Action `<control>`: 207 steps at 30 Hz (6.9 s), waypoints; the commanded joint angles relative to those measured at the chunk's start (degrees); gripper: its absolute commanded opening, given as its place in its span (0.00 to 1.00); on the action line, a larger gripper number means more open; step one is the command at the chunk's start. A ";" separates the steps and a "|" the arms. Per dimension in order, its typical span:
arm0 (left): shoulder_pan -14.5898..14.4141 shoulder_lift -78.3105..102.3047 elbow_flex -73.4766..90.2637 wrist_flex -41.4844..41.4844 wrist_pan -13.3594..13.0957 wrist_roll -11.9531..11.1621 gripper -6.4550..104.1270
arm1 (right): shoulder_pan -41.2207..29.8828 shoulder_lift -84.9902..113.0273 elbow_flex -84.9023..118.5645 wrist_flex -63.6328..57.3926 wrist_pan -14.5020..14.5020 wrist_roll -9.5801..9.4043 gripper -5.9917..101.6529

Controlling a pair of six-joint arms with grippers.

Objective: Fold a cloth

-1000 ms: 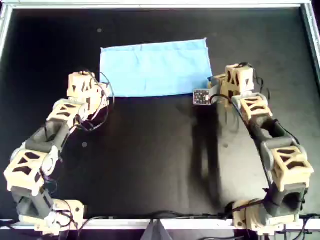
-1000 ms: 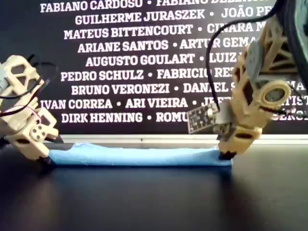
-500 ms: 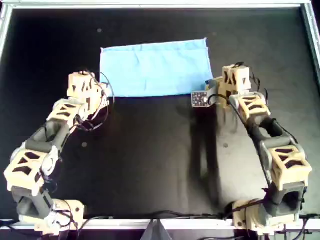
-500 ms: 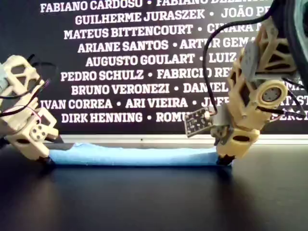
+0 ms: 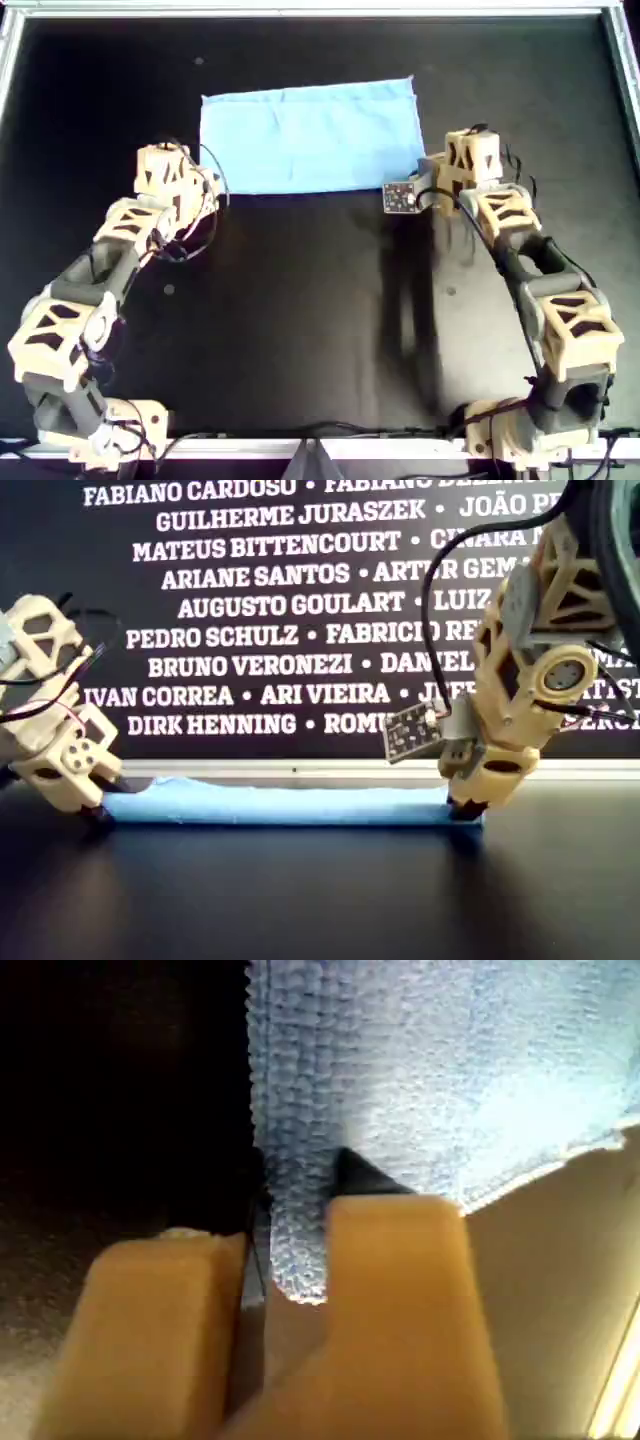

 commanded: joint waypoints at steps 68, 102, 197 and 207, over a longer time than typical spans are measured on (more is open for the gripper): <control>-1.41 47.20 46.32 0.62 0.70 -0.18 0.04 | 0.18 50.98 51.06 -0.79 -0.88 0.35 0.07; -0.44 70.40 58.62 0.79 -0.53 0.70 0.72 | 3.16 68.03 60.91 0.00 0.09 -0.62 0.55; 7.21 111.97 77.78 0.70 -0.62 0.88 0.72 | 4.83 36.12 36.56 -0.97 -3.96 0.35 0.04; 8.09 111.97 77.52 0.70 -0.62 0.88 0.72 | 13.36 35.24 19.34 -0.97 -3.16 0.35 0.04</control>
